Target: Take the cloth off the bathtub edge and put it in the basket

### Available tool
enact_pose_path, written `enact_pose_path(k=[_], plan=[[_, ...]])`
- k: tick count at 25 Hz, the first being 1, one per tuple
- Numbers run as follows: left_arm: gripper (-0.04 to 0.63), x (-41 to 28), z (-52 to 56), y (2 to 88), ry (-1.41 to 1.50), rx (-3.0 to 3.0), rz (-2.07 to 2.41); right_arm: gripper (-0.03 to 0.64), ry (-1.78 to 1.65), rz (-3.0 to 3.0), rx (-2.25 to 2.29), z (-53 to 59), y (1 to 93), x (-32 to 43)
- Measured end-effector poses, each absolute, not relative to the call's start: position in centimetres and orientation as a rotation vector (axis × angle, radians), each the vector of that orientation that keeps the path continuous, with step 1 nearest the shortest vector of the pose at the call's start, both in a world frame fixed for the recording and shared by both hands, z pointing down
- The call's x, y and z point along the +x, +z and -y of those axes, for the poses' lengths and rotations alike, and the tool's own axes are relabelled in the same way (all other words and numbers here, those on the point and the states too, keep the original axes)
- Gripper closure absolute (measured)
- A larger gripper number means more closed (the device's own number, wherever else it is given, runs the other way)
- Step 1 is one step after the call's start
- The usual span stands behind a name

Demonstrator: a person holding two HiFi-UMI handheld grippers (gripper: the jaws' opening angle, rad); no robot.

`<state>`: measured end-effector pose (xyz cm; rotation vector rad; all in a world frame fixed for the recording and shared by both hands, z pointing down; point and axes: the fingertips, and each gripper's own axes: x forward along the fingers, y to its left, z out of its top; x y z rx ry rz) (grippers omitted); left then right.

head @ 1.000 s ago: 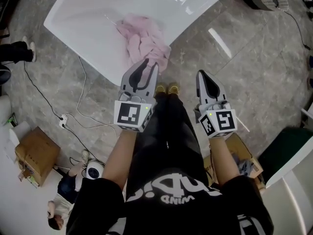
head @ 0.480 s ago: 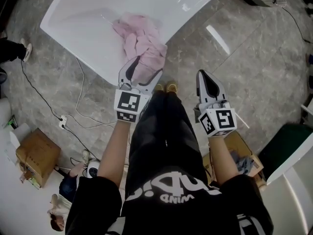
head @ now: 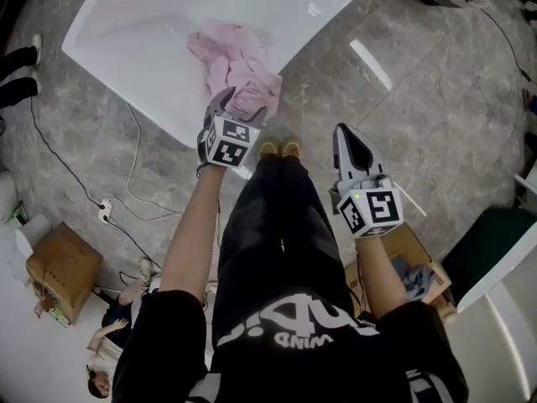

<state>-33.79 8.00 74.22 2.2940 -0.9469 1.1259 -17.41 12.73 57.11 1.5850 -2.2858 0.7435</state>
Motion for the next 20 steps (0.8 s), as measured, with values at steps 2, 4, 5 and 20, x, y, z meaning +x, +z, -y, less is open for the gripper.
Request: enact_pose_path(k=[2, 4, 5, 20], plan=[[0.241, -33.8, -7.6, 76.7, 1.204, 2.265, 0.900, 0.603, 0.749, 2.277, 1.584, -13.0, 57.4, -17.3], [0.238, -33.9, -7.3, 79.0, 1.264, 2.223, 0.860, 0.603, 0.750, 2.270, 1.580, -13.3, 57.5, -17.3], [0.239, -34.0, -7.2, 80.0, 1.281, 2.198, 0.847, 0.603, 0.751, 2.266, 1.580, -13.4, 57.5, -17.3], [0.238, -33.4, -7.5, 85.1, 1.388, 2.025, 0.710, 0.603, 0.784, 2.227, 1.592, -14.6, 58.7, -16.7]])
